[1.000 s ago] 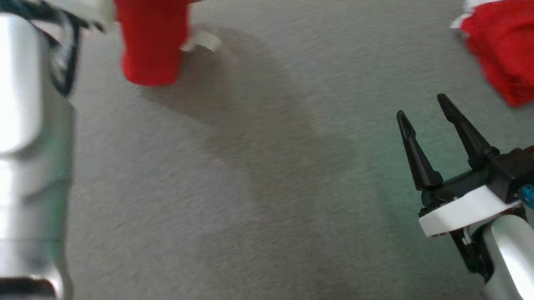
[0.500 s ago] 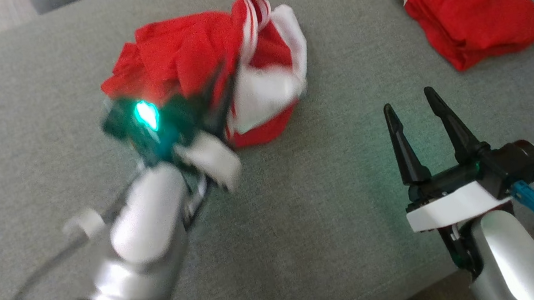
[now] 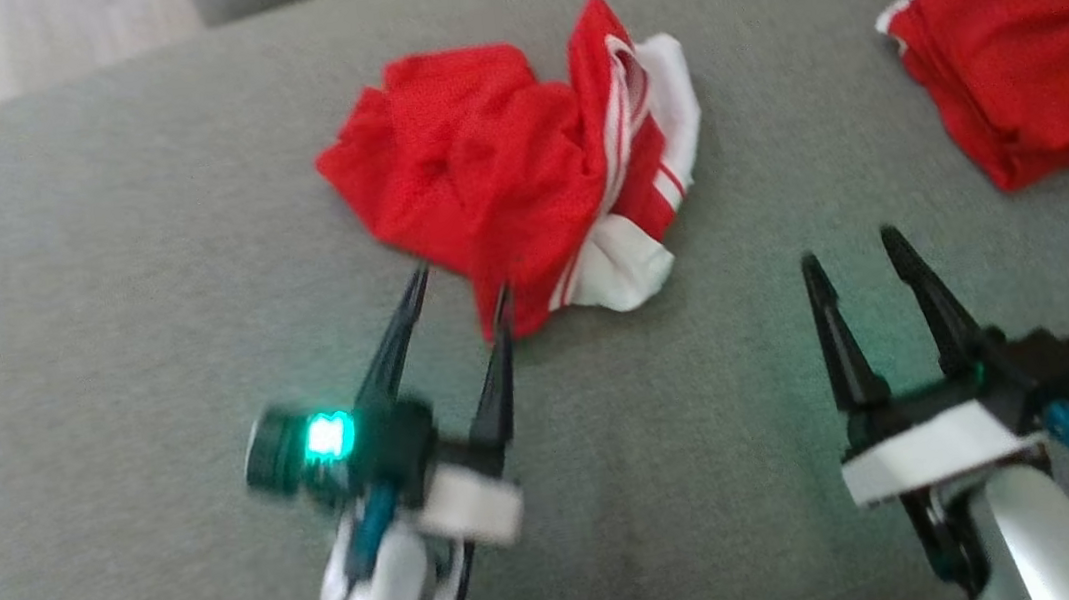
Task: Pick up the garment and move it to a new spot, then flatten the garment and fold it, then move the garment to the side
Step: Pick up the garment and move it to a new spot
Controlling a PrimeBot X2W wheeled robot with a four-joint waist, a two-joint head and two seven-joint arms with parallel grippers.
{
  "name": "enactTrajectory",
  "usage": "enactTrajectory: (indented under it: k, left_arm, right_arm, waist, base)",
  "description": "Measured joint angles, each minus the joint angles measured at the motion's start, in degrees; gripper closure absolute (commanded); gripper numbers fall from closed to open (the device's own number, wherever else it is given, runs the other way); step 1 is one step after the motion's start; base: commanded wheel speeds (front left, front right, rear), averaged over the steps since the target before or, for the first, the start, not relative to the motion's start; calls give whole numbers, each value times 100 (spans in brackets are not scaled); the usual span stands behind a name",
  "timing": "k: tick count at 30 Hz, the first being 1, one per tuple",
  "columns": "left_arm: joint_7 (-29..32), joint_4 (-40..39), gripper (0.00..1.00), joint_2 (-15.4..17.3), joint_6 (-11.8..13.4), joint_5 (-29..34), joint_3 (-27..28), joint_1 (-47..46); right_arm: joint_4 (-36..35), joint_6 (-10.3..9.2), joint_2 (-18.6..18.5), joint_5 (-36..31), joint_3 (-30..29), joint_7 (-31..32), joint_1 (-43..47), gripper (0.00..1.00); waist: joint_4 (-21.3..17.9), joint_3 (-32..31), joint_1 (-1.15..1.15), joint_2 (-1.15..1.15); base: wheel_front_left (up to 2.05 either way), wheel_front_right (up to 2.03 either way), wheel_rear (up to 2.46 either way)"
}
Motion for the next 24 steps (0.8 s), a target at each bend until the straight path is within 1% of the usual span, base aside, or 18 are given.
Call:
enactTrajectory:
  k: [4,7,12,18,24]
  left_arm:
    - [0,-614,0,108,289,232,233,1043]
    - [1,-1029,0,230,422,366,392,1555]
    - [-1,-1657,0,327,588,506,681,2255]
    - [-1,-1860,0,416,757,733,808,2823]
    - [-1,-1860,0,409,822,733,833,2957]
  right_arm:
    - [13,0,9,-22,-213,0,446,0]
    - [18,0,13,-69,-282,15,717,0]
    - [-15,0,34,-157,-336,18,1038,0]
    - [-155,0,43,-168,-414,18,1300,0]
    - [-159,0,46,-187,-414,18,1420,0]
  waist:
    - [268,-393,-1,0]
    - [492,-676,-1,0]
    - [837,-1084,-1,0]
    - [1082,-1406,-1,0]
    - [1138,-1512,0,0]
  base:
    - [0,0,0]
    - [0,0,0]
    - [0,0,0]
    - [0,0,0]
    - [0,0,0]
